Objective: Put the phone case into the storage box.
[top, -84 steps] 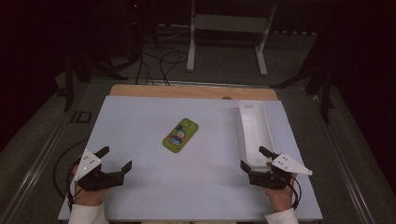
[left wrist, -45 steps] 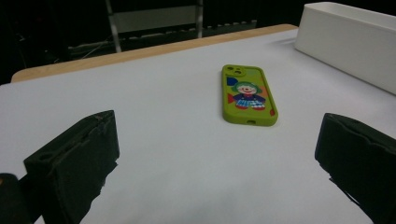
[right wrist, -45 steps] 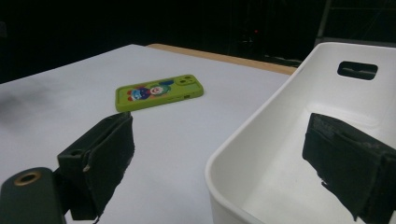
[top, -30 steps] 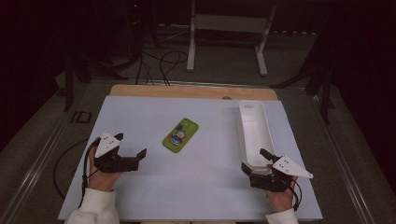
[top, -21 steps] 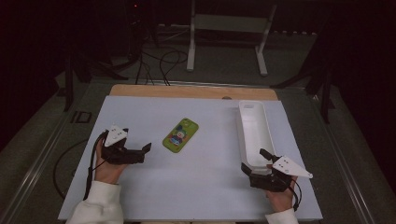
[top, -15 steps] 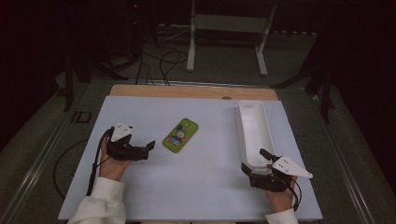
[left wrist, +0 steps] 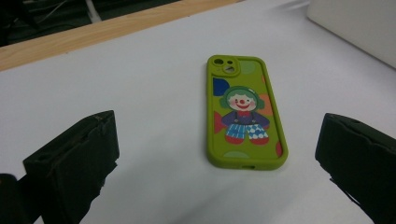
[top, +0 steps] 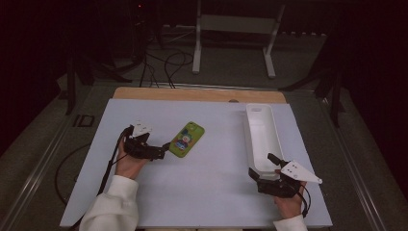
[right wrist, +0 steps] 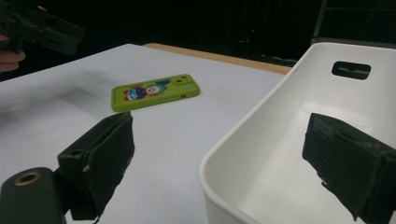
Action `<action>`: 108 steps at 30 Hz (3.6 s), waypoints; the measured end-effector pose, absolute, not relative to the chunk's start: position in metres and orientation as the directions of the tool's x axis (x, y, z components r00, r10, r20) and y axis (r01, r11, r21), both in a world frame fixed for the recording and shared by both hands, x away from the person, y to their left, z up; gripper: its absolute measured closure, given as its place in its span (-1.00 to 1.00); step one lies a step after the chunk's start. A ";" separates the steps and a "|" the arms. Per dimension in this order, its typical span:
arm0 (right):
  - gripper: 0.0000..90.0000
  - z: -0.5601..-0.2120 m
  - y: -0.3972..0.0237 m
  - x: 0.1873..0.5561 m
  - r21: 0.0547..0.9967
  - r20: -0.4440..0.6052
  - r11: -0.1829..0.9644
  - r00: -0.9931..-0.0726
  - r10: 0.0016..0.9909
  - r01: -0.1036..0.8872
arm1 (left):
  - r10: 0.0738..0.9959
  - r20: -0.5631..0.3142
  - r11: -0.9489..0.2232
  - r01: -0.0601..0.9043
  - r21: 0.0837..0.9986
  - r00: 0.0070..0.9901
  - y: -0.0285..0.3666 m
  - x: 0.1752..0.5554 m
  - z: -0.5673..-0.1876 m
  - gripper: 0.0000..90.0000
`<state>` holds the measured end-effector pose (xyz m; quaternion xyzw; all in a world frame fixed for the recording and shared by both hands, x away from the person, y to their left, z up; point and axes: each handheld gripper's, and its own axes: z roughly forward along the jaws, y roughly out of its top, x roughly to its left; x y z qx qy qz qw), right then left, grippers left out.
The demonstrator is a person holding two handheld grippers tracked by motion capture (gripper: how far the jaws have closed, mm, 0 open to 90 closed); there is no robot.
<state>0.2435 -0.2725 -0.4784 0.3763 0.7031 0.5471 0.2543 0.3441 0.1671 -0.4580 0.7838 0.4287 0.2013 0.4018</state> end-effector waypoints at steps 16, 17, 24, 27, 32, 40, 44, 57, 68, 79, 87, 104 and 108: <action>-0.81 -0.478 -0.273 0.243 0.961 0.059 0.114 -0.588 0.807 0.253 | 0.824 -0.033 -0.343 0.546 0.764 0.565 0.132 0.365 -0.474 -1.00; -0.81 -0.478 -0.273 0.243 0.961 0.059 0.114 -0.588 0.807 0.253 | 0.825 -0.034 -0.345 0.550 0.761 0.565 0.130 0.366 -0.476 -0.99; -0.81 -0.478 -0.273 0.243 0.960 0.058 0.116 -0.588 0.807 0.253 | 0.819 -0.035 -0.370 0.575 0.729 0.572 0.120 0.373 -0.488 -0.99; -0.81 -0.478 -0.273 0.243 0.961 0.056 0.115 -0.588 0.807 0.250 | 0.818 -0.032 -0.380 0.582 0.719 0.574 0.116 0.375 -0.492 -0.98; -0.81 -0.478 -0.273 0.243 0.961 0.056 0.116 -0.588 0.807 0.251 | 0.814 -0.035 -0.389 0.590 0.708 0.579 0.111 0.378 -0.496 -0.96; -0.81 -0.478 -0.273 0.244 0.961 0.056 0.118 -0.590 0.806 0.252 | 0.813 -0.041 -0.395 0.601 0.694 0.581 0.108 0.382 -0.502 -0.93; -0.81 -0.478 -0.273 0.244 0.961 0.054 0.119 -0.590 0.805 0.251 | 0.812 -0.050 -0.398 0.614 0.682 0.582 0.106 0.384 -0.505 -0.91; -0.81 -0.478 -0.273 0.244 0.961 0.056 0.117 -0.590 0.805 0.251 | 0.811 -0.055 -0.413 0.636 0.652 0.583 0.100 0.389 -0.512 -0.84; -0.81 -0.478 -0.273 0.244 0.961 0.053 0.120 -0.590 0.806 0.251 | 0.812 -0.048 -0.432 0.654 0.621 0.581 0.094 0.393 -0.519 -0.78; -0.81 -0.478 -0.272 0.244 0.961 0.051 0.121 -0.592 0.805 0.248 | 0.820 -0.016 -0.444 0.652 0.614 0.573 0.091 0.395 -0.521 -0.73; -0.81 -0.478 -0.272 0.244 0.961 0.050 0.122 -0.591 0.805 0.248 | 0.820 -0.012 -0.449 0.656 0.607 0.572 0.090 0.395 -0.521 -0.71; -0.81 -0.478 -0.273 0.244 0.960 0.054 0.121 -0.588 0.807 0.253 | 0.817 0.011 -0.463 0.644 0.609 0.577 0.088 0.392 -0.519 -0.63; -0.81 -0.478 -0.273 0.244 0.960 0.053 0.122 -0.588 0.807 0.254 | 0.812 0.021 -0.470 0.632 0.616 0.584 0.086 0.390 -0.518 -0.63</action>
